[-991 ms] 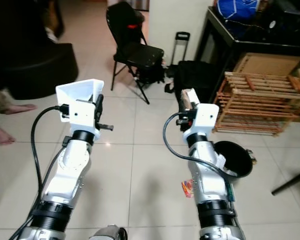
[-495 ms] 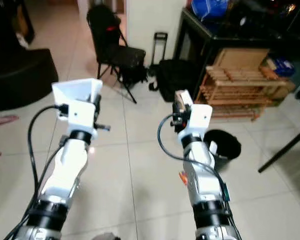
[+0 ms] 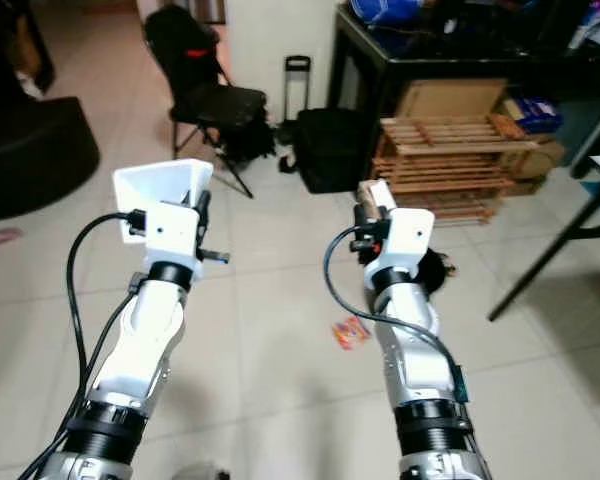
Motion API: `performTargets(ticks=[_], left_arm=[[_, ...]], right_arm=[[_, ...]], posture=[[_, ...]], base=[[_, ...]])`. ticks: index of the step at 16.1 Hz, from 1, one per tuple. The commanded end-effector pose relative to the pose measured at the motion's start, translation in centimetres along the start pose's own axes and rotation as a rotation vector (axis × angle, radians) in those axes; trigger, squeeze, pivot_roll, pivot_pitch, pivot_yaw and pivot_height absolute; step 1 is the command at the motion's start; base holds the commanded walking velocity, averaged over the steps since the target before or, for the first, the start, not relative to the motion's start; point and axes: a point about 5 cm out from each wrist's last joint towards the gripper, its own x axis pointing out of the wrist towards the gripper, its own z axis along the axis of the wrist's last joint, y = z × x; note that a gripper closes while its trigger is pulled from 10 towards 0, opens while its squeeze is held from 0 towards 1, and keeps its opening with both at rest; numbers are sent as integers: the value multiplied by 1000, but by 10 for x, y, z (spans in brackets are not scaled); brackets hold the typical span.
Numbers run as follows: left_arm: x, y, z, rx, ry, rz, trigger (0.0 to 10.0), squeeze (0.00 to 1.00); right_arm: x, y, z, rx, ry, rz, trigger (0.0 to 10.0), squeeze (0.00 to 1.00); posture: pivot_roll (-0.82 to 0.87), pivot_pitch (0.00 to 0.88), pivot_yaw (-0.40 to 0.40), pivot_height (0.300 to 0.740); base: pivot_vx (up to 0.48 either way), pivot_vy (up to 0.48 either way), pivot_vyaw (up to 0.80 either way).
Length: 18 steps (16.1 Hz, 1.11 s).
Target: Picking trash to rubbish bin
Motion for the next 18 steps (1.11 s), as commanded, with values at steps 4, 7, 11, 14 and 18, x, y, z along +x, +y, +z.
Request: performTargets(ticks=[4, 7, 11, 14, 18], left_arm=[[1, 6, 0, 10, 0, 25, 10000, 0], [1, 6, 0, 10, -1, 25, 10000, 0], [1, 6, 0, 11, -3, 23, 10000, 0], [1, 5, 0, 11, -3, 20, 10000, 0], [2, 5, 0, 10, -2, 18, 10000, 0]], right_arm=[[1, 5, 2, -10, -13, 16, 10000, 0], [1, 5, 2, -11, -13, 16, 10000, 0], [1, 5, 2, 10, -21, 10, 10000, 0], [1, 4, 2, 11, -18, 8, 10000, 0], [1, 4, 2, 12, -17, 5, 10000, 0]], posture=[[32, 39, -50, 740], [32, 33, -48, 740], [32, 30, -46, 740], [33, 30, -46, 740], [32, 33, -47, 740]], base=[[0, -480, 181], [0, -480, 800], [0, -480, 200], [0, -480, 0], [0, -480, 0]])
